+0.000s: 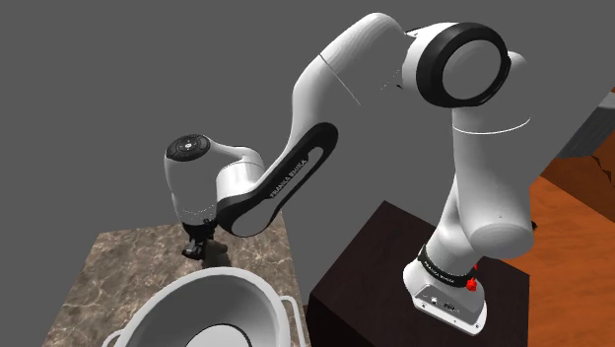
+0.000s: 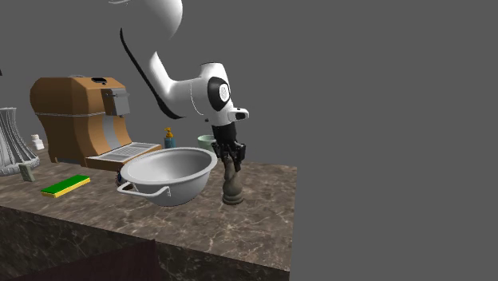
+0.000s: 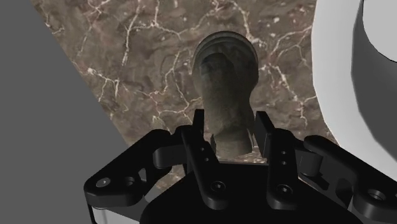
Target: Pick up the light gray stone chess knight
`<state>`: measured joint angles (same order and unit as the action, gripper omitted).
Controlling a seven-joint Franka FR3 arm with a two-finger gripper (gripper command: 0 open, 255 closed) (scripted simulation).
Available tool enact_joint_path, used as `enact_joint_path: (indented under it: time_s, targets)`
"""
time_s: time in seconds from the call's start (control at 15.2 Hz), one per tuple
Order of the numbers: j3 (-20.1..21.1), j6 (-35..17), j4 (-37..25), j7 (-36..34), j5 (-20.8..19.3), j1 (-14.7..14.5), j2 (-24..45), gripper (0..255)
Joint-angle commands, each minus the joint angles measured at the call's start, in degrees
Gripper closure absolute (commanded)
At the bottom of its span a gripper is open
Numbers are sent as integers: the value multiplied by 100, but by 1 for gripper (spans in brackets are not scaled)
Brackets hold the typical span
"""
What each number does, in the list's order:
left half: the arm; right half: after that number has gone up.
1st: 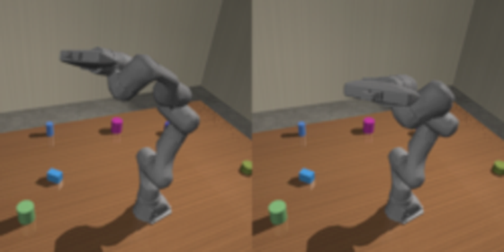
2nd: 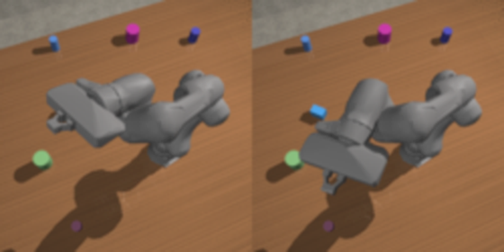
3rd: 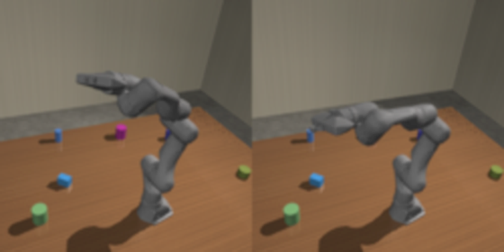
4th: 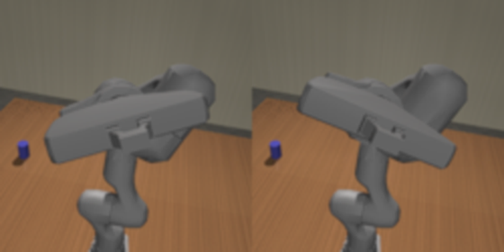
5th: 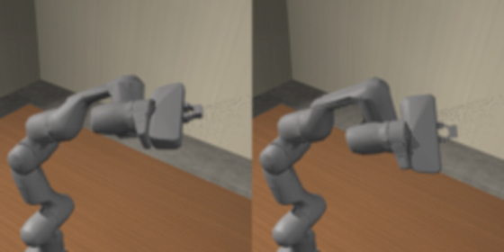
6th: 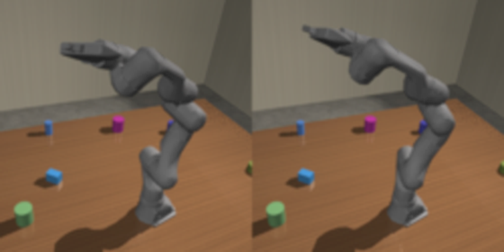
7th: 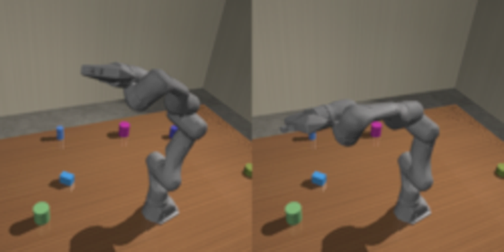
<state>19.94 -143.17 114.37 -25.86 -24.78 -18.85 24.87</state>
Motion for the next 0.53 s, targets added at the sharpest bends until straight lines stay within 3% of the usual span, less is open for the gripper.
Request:
enact_joint_path:
  time_s: [0.0, 0.46]
  targets:
    - [41, 89, -10, 58, 69, 31, -88, 255]
    - [197, 478, -74, 290, 355, 139, -450, 255]
